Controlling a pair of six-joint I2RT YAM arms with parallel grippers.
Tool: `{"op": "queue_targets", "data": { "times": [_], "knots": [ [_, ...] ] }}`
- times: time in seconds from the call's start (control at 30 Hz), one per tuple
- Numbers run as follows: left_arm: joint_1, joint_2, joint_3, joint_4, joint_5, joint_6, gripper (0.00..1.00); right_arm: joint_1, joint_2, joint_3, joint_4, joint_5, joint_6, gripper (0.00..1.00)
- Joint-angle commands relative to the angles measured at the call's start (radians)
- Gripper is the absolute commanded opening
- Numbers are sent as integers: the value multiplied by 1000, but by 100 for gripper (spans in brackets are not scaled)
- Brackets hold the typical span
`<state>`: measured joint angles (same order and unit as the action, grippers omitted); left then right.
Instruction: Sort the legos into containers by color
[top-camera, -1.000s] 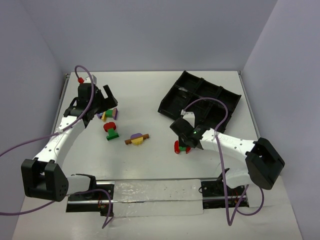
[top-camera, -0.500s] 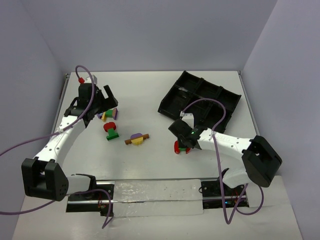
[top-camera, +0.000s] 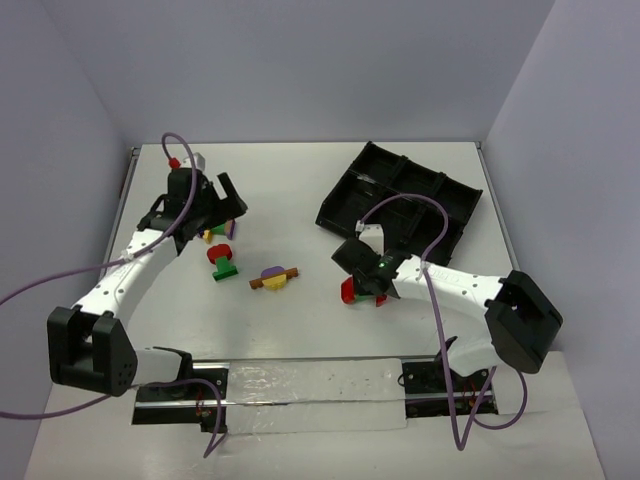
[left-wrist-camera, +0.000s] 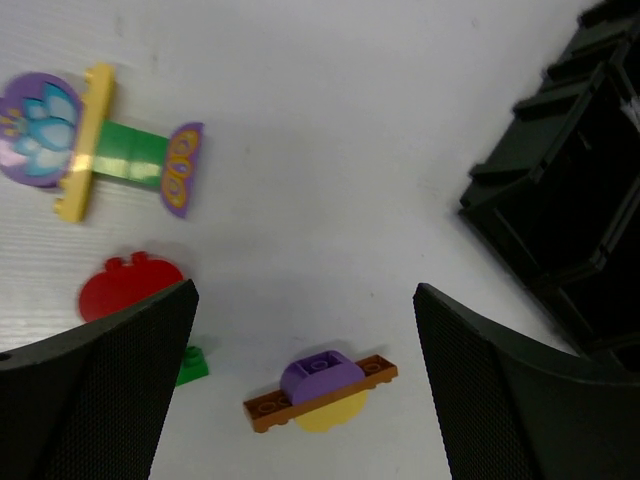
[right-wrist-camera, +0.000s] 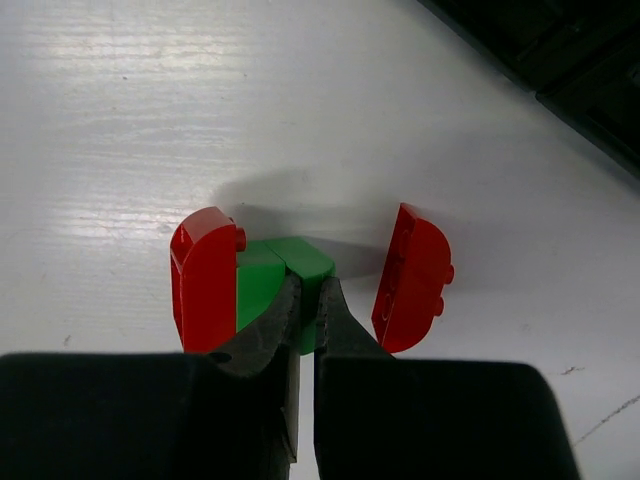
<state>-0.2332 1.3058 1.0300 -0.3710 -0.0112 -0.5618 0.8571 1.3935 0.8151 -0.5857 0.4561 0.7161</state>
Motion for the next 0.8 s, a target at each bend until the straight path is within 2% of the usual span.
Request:
{"op": "queue_targets", "data": {
  "times": [0.0, 0.17, 0.43, 0.53, 0.67, 0.77],
  "knots": [
    [-94, 76, -37, 72, 91, -85, 97, 11, 13, 98, -14, 46, -14, 0],
    [-219, 129, -72, 191, 230, -156, 96, 11, 78, 183, -1, 62, -52, 0],
    [-225, 133, -141, 322, 410, -254, 96, 12, 179, 324, 32, 46, -96, 0],
    [-225, 143, -180, 419, 514, -289, 96, 12, 193, 352, 41, 27, -104, 0],
    [-224, 202, -228, 543, 583, -310, 89, 11, 173, 361, 60, 8, -112, 0],
    [-225, 237, -246, 610, 627, -340, 88, 11, 179, 368, 58, 13, -117, 0]
  ]
}}
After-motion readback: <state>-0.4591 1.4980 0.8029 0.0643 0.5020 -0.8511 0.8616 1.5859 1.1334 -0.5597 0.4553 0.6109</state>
